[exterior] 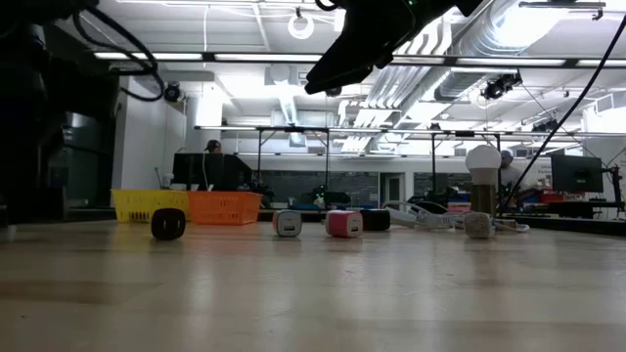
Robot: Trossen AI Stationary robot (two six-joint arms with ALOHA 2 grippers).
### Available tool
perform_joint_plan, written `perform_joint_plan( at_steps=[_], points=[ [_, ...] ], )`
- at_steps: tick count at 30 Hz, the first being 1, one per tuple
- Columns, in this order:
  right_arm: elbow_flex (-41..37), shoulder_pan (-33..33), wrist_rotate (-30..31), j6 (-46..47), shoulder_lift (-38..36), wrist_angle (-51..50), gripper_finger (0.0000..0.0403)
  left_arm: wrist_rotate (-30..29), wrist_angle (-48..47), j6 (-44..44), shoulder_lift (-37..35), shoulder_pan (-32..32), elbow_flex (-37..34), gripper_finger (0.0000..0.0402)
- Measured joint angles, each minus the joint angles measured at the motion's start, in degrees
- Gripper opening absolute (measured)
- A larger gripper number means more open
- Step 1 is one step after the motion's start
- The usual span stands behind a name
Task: Pick & Place Office items
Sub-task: Put the left black adapter into the orange basket
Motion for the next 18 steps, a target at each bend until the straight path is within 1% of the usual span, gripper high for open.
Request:
perform_joint_plan(
  at_steps=[10,18],
  points=[
    [0.00,-0.02,0.00,0.00,0.00,0.00,0.0251,-2.11,-0.04,3.08,-7.70,0.00,0.00,0.0148],
    [0.00,-0.02,-0.02,0.00,0.00,0.00,0.0251,-5.23,0.81,6.71,-12.80,-0.02,0.00,0.0148]
  ],
)
